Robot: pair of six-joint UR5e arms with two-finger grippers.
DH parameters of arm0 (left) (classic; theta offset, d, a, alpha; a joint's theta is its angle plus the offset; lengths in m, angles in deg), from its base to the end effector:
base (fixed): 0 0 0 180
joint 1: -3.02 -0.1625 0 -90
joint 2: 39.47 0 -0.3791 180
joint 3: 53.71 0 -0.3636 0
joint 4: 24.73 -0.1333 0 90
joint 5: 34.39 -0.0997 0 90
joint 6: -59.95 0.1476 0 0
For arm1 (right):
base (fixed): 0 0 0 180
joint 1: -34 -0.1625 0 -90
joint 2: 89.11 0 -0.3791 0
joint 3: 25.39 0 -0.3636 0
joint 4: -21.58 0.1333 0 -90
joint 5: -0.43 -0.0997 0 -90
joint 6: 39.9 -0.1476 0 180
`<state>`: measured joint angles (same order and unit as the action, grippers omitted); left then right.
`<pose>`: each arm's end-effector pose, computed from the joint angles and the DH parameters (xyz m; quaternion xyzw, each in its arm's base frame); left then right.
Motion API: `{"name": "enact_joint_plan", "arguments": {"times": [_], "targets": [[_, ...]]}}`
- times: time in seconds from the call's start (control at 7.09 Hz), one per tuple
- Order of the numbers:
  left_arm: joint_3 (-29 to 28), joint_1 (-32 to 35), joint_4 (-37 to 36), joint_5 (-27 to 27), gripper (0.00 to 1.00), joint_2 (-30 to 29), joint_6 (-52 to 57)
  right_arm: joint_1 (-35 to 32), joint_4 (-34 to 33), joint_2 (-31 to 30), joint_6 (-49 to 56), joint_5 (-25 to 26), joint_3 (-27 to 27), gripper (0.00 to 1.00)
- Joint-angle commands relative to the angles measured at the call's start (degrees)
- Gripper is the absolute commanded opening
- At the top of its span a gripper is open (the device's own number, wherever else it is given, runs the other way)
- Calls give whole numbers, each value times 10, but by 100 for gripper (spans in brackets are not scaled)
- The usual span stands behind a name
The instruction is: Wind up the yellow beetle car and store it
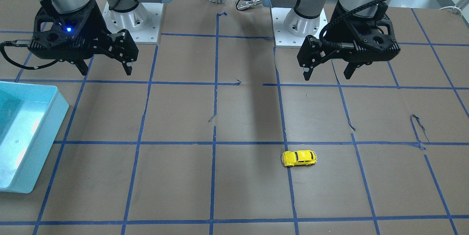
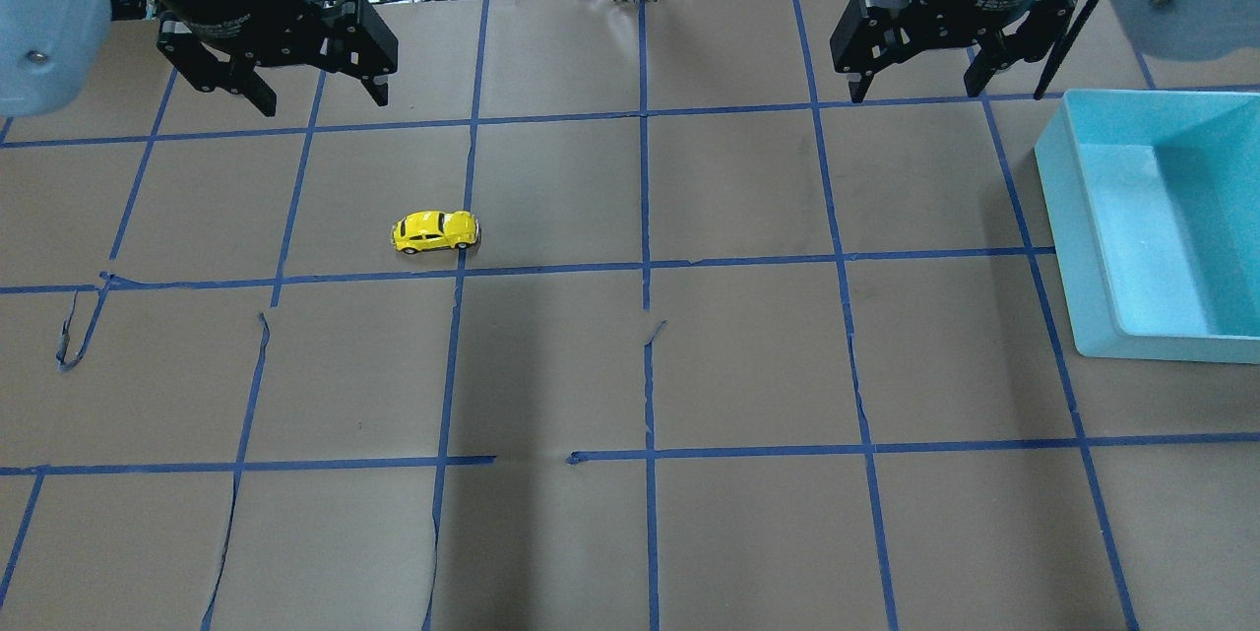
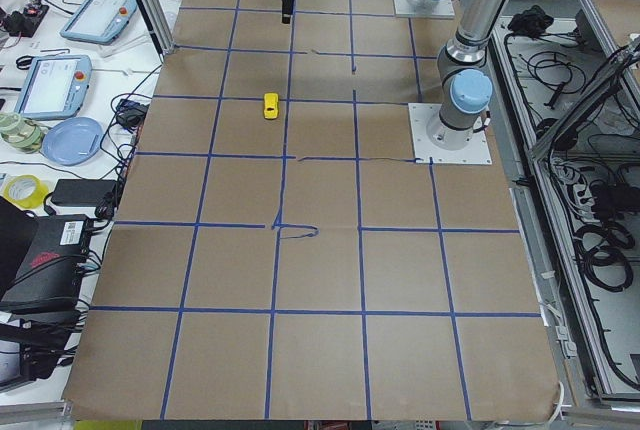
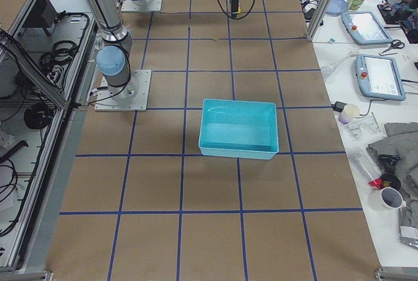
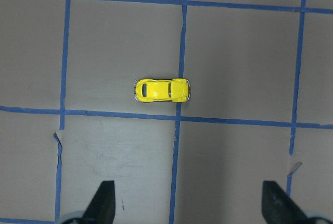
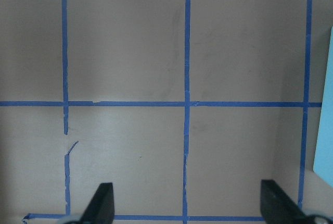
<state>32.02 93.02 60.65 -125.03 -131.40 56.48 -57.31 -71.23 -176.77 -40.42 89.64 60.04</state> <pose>-0.1317 -0.4929 0.4218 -0.0306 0.9977 -0.0608 0.0037 0.1465 -0.4879 0.4172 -0.0072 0.9990 -0.0439 0.0076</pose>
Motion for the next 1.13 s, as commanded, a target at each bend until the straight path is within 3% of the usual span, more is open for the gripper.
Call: {"name": "enact_joint_plan", "arguments": {"times": [0.0,0.14,0.56,0.85,0.99], "targets": [[-1,0,1,2,100,1,33,1,0,0,1,0,1,100],[-1,0,3,10,99,-2,69,1,0,0,1,0,2,100],[27,-8,1,33,98,-31,329,1,0,-1,2,0,7,100],[81,-11,-89,34,98,-70,498,1,-1,-1,1,0,7,100],[104,-14,-140,31,94,-89,607,1,-1,-1,1,0,7,100]]}}
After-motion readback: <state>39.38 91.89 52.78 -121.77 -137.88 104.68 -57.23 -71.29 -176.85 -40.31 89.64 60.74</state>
